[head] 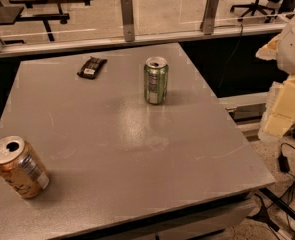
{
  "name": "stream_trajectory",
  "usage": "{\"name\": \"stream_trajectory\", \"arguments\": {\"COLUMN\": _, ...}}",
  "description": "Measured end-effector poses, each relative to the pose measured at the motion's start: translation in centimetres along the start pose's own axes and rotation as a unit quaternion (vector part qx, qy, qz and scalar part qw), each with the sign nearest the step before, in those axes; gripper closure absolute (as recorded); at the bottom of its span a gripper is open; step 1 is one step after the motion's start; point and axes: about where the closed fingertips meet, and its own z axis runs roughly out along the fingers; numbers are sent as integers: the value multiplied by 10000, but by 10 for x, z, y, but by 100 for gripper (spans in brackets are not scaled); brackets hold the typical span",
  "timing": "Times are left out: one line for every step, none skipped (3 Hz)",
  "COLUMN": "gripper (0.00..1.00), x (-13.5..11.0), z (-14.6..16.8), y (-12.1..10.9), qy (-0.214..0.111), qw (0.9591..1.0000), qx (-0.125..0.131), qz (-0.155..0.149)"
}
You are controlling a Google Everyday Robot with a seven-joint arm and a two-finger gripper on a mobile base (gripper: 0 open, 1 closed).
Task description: Pick rxbar chocolate
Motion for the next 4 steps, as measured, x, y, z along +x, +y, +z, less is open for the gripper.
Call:
{"name": "stream_trajectory", "arguments": {"gripper": 0, "x": 0, "z": 0, "y": 0, "qy": 0, "qw": 10000, "qx": 0, "qz": 0}}
{"name": "stream_trajectory", "arguments": {"gripper": 0, "x": 0, "z": 0, "y": 0, "qy": 0, "qw": 10000, "qx": 0, "qz": 0}}
{"name": "stream_trajectory", "arguments": {"gripper": 0, "x": -11, "z": 2, "y": -9, "qy": -90, "qw": 9999, "qx": 40, "qz": -97}}
{"name": "stream_trajectory", "arguments": {"gripper": 0, "x": -44, "z": 9, "y": -36, "qy": -333, "qw": 9984, "qx": 133, "qz": -445}}
